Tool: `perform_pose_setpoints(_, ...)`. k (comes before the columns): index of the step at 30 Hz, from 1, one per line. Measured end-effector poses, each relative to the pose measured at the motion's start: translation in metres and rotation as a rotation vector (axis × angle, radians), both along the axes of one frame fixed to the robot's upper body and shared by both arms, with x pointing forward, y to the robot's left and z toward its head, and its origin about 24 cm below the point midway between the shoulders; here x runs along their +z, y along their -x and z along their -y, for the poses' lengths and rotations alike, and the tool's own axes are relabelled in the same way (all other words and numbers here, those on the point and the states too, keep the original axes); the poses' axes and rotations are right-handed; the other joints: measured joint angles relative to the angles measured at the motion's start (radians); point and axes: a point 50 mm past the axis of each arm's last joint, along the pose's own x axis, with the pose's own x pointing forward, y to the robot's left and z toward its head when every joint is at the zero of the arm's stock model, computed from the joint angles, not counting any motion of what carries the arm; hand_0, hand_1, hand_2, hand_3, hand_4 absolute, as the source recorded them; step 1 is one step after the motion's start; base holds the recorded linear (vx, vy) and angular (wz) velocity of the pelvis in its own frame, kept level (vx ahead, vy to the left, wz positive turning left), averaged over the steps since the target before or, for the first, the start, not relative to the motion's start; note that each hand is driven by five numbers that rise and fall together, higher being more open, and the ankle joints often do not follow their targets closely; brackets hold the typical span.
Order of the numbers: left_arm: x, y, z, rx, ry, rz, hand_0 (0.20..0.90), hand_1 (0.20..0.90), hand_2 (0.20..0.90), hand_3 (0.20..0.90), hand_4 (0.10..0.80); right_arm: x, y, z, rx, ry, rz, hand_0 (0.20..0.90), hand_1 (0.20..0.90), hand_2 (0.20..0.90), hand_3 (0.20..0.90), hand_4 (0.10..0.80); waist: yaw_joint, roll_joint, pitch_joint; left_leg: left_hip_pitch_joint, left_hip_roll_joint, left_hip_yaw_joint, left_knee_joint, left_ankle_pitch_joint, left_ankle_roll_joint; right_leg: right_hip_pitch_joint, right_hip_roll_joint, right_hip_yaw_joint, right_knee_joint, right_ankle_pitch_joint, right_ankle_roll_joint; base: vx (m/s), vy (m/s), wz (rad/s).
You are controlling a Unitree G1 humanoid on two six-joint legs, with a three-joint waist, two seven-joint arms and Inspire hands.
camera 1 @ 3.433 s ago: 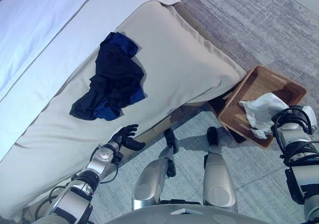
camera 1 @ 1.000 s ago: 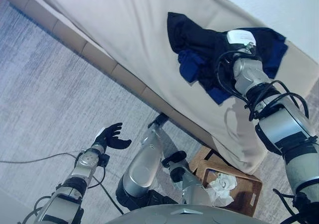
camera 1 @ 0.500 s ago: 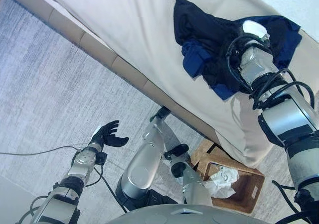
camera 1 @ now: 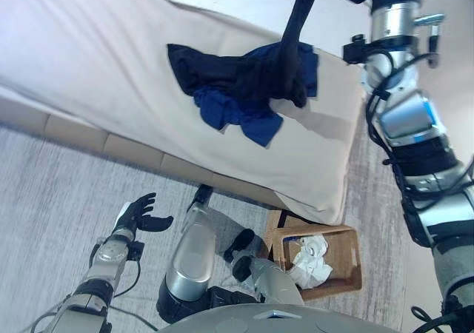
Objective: Pick up the clothes from the bed and place them into the basket
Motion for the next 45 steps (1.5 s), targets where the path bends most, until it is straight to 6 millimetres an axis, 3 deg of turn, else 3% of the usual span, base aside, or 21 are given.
perform_pose_setpoints(1, -0.004, 0.005, 0.000, 0.004, -0.002, -0.029, 0.900, 0.900, 0.900, 0.900, 0.800, 0.000, 0.002, 0.004, -0.019, -0.001, 0.007, 0.300, 0.300, 0.300, 0.200, 0.100, -0.010, 0.001, -0.018, 0.004, 0.001, 0.013, -0.005, 0.000, 0.000, 0.004, 0.003, 0.008, -0.018, 0.013, 0.010, 0.038, -0.064, -0.36)
perform_pose_setpoints(6, -0.019, 0.021, 0.010, -0.020, -0.003, -0.116, 0.900, 0.900, 0.900, 0.900, 0.800, -0.009, 0.009, 0.028, -0.122, -0.041, 0.015, 0.300, 0.300, 0.300, 0.200, 0.100, -0.057, 0.013, -0.113, 0.042, 0.003, 0.046, -0.032, 0.006, -0.002, 0.043, 0.009, 0.037, -0.088, 0.044, 0.005, 0.003, -0.065, -0.20)
perform_pose_setpoints(12, -0.037, 0.041, 0.030, -0.037, 0.046, -0.206, 0.900, 0.900, 0.900, 0.900, 0.800, -0.024, 0.017, 0.056, -0.211, -0.143, 0.013, 0.300, 0.300, 0.300, 0.200, 0.100, -0.095, 0.061, -0.189, 0.132, 0.007, 0.080, -0.085, 0.007, -0.003, 0.093, 0.008, 0.071, -0.105, 0.044, 0.005, -0.039, -0.029, -0.19)
perform_pose_setpoints(17, -0.051, 0.077, 0.028, -0.017, 0.043, -0.357, 0.900, 0.900, 0.900, 0.900, 0.800, -0.030, 0.029, 0.085, -0.272, -0.302, 0.051, 0.300, 0.300, 0.300, 0.200, 0.100, -0.176, 0.086, -0.213, 0.232, 0.022, 0.171, -0.163, 0.016, 0.000, 0.099, 0.006, 0.171, -0.104, 0.046, 0.007, -0.031, 0.013, -0.58)
perform_pose_setpoints(20, -0.055, 0.088, 0.028, -0.014, 0.053, -0.409, 0.900, 0.900, 0.900, 0.900, 0.800, -0.018, 0.042, 0.106, -0.339, -0.323, 0.104, 0.300, 0.300, 0.300, 0.200, 0.100, -0.232, 0.108, -0.233, 0.276, 0.024, 0.218, -0.206, 0.022, 0.007, 0.103, 0.005, 0.216, -0.106, 0.049, 0.012, -0.004, -0.018, -0.49)
perform_pose_setpoints(23, -0.056, 0.087, 0.033, -0.055, 0.046, -0.423, 0.900, 0.900, 0.900, 0.900, 0.800, 0.004, 0.057, 0.127, -0.436, -0.271, 0.169, 0.300, 0.300, 0.300, 0.200, 0.100, -0.276, 0.136, -0.261, 0.319, 0.031, 0.244, -0.254, 0.036, 0.011, 0.114, 0.009, 0.236, -0.120, 0.061, 0.030, -0.002, -0.052, -0.33)
perform_pose_setpoints(26, -0.052, 0.071, 0.034, -0.108, 0.028, -0.393, 0.900, 0.900, 0.900, 0.900, 0.800, 0.019, 0.068, 0.152, -0.562, -0.230, 0.185, 0.300, 0.300, 0.300, 0.200, 0.100, -0.307, 0.129, -0.292, 0.332, 0.040, 0.267, -0.254, 0.036, 0.011, 0.117, 0.019, 0.255, -0.125, 0.062, 0.032, 0.009, -0.046, -0.22)
perform_pose_setpoints(31, -0.043, 0.038, 0.053, -0.244, 0.032, -0.313, 0.900, 0.900, 0.900, 0.900, 0.800, 0.038, 0.082, 0.195, -0.734, -0.268, 0.173, 0.300, 0.300, 0.300, 0.200, 0.100, -0.343, 0.114, -0.318, 0.344, 0.057, 0.296, -0.255, 0.032, 0.006, 0.115, 0.038, 0.283, -0.126, 0.062, 0.032, 0.007, -0.064, -0.17)
perform_pose_setpoints(35, -0.044, 0.037, 0.062, -0.306, 0.036, -0.325, 0.900, 0.900, 0.900, 0.900, 0.800, 0.028, 0.082, 0.217, -0.785, -0.308, 0.066, 0.300, 0.300, 0.300, 0.200, 0.100, -0.377, 0.100, -0.345, 0.346, 0.072, 0.330, -0.255, 0.028, 0.001, 0.095, 0.052, 0.314, -0.126, 0.068, 0.023, -0.020, -0.060, -0.29)
perform_pose_setpoints(45, -0.056, 0.068, 0.057, -0.301, 0.038, -0.437, 0.900, 0.900, 0.900, 0.900, 0.800, -0.001, 0.063, 0.221, -0.683, -0.245, -0.232, 0.300, 0.300, 0.300, 0.200, 0.100, -0.405, 0.130, -0.361, 0.346, 0.082, 0.379, -0.257, 0.024, -0.006, 0.065, 0.061, 0.364, -0.127, 0.079, 0.018, -0.013, -0.049, -0.16)
